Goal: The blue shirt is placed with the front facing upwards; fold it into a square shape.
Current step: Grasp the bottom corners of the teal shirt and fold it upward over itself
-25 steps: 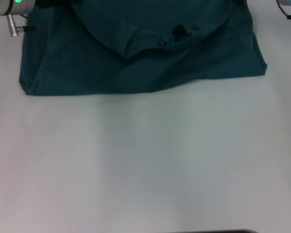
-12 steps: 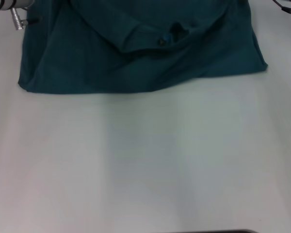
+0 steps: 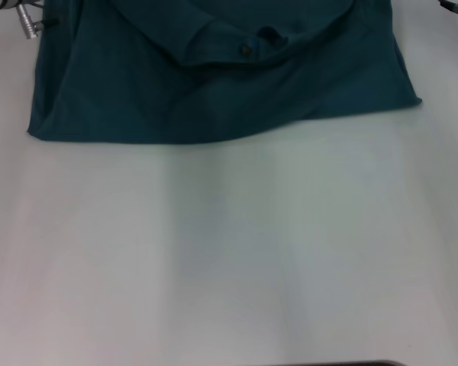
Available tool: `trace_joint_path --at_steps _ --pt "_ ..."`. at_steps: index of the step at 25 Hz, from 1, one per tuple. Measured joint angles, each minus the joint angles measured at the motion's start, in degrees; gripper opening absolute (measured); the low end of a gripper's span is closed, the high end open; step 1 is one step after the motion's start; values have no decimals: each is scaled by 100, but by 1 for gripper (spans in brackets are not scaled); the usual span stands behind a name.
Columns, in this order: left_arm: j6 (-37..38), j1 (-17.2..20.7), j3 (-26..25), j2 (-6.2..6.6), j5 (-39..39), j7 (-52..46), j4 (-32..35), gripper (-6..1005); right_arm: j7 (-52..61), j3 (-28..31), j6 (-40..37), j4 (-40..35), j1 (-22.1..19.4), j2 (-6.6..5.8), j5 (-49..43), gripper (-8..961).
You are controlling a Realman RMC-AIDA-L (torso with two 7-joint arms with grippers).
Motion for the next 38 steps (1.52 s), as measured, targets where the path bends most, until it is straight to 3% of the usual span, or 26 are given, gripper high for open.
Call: trace_joint_path --at_steps 7,29,38 --pt "-105 109 152 -74 251 -228 -179 16 -62 -32 96 62 7 8 0 23" --pt "-288 237 210 -32 391 -202 -254 17 -216 -87 271 117 38 4 0 25" --pt "-316 66 709 -51 394 231 158 27 -378 -782 933 479 36 24 0 51"
